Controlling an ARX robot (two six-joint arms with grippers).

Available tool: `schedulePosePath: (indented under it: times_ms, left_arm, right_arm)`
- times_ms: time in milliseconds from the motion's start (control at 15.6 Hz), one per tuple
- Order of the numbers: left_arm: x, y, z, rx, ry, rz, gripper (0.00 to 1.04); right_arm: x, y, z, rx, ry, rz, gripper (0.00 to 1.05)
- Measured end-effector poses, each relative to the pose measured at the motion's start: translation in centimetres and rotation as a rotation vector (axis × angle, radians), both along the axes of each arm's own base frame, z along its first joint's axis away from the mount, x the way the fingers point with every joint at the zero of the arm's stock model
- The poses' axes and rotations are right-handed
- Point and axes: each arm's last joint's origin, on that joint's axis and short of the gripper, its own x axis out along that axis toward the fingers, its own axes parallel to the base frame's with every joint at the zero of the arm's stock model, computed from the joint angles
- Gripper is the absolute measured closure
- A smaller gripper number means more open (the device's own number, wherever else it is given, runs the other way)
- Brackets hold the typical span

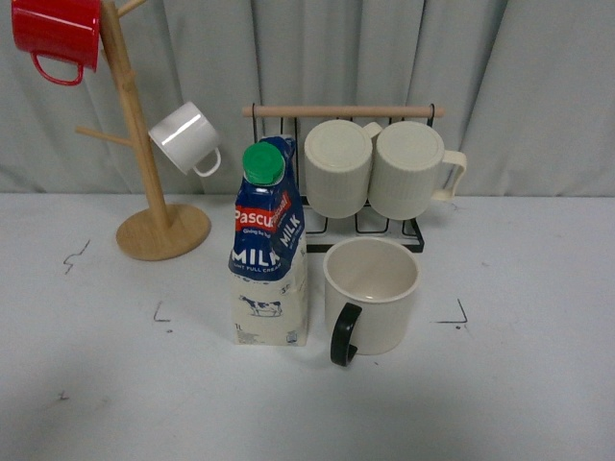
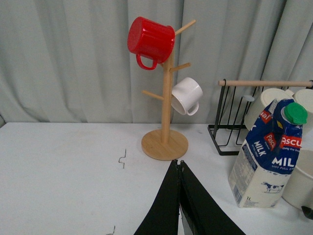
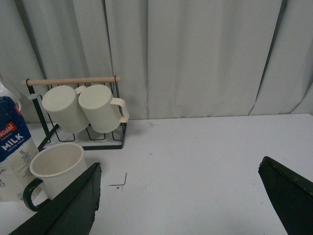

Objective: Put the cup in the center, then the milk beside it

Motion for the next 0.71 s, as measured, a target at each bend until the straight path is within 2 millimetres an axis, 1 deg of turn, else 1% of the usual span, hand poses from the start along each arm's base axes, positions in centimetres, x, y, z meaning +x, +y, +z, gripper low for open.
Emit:
schedulePosePath:
  times_ms: [64, 129, 257, 321, 386, 450, 578, 707]
  left_arm:
    - [-0.85, 0.00, -0.67, 0.000, 0.055, -0.002, 1.03]
    - [-1.04, 0.01, -0.41, 0.000, 0.021, 0.002, 1.03]
    - [-1.04, 0.00, -0.35, 0.000, 0.014, 0.000, 1.03]
    - [-1.04, 0.00, -0.34, 0.000, 0.014, 0.000, 0.99]
    - [-1.04, 0.00, -0.34, 0.000, 0.014, 0.000, 0.85]
    - [-1.04, 0.00, -0.34, 0.000, 0.014, 0.000, 0.74]
    - [-1.04, 0.00, -0.34, 0.000, 0.014, 0.000, 0.47]
    - [-1.04, 0.00, -0.34, 0.000, 0.014, 0.000, 0.16]
  right_arm:
    - [0.00, 0.00, 0.00, 0.000, 0.000, 0.000, 0.06]
    - [0.00, 0.00, 0.01, 0.000, -0.001, 0.000, 0.06]
    - [0.00, 0.00, 0.00, 0.000, 0.000, 0.000, 0.06]
    - [0.00, 0.00, 0.00, 0.000, 0.000, 0.000, 0.06]
    - [0.00, 0.00, 0.00, 0.000, 0.000, 0.000, 0.06]
    - [0.00, 0.00, 0.00, 0.000, 0.000, 0.000, 0.06]
    - [0.00, 0.00, 0.00, 0.000, 0.000, 0.000, 0.06]
    - [0.00, 0.00, 0.00, 0.000, 0.000, 0.000, 0.06]
